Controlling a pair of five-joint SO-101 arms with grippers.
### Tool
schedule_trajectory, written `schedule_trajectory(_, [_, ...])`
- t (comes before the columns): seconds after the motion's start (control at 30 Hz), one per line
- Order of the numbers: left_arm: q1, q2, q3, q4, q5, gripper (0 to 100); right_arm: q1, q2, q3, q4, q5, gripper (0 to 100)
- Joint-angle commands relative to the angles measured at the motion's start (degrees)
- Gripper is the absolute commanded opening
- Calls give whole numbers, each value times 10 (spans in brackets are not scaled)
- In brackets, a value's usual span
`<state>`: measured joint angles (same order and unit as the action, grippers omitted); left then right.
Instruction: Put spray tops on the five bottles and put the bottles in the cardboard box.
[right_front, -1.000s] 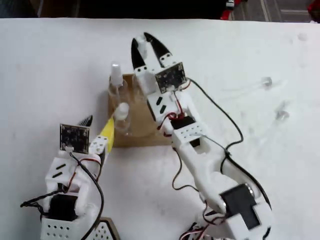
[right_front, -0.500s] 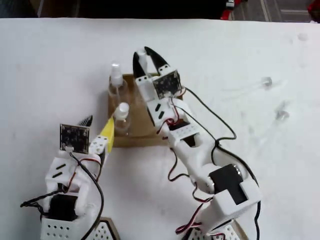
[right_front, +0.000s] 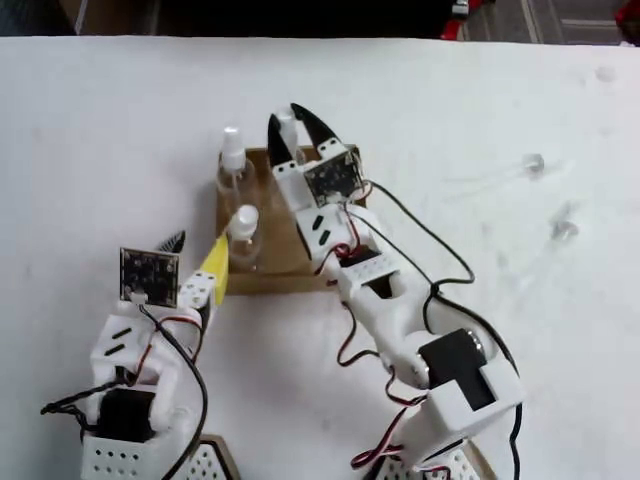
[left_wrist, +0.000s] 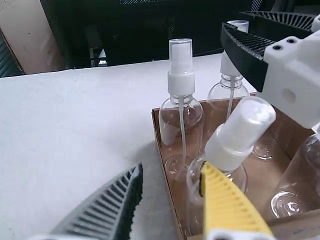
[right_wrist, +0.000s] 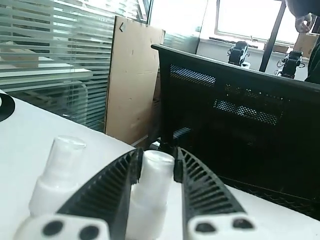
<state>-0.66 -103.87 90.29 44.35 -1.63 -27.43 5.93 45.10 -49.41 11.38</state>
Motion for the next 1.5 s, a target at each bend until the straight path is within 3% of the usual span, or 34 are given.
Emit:
schedule_trajectory(0.0, [7, -4, -33, -3, -5, 177, 1, -2, -4, -9, 11, 16])
schedule_trajectory(0.33, [7, -4, -33, -3, -5, 177, -4, 62, -20, -14, 11, 29])
schedule_trajectory(0.57, [7, -4, -33, -3, -5, 177, -9, 47, -13, -9, 11, 163])
schedule_trajectory(1.3, [7, -4, -33, -3, -5, 177, -9, 3, -5, -7, 12, 134])
schedule_trajectory(1.47, [7, -4, -33, -3, -5, 177, -9, -28, -7, 59, 8, 134])
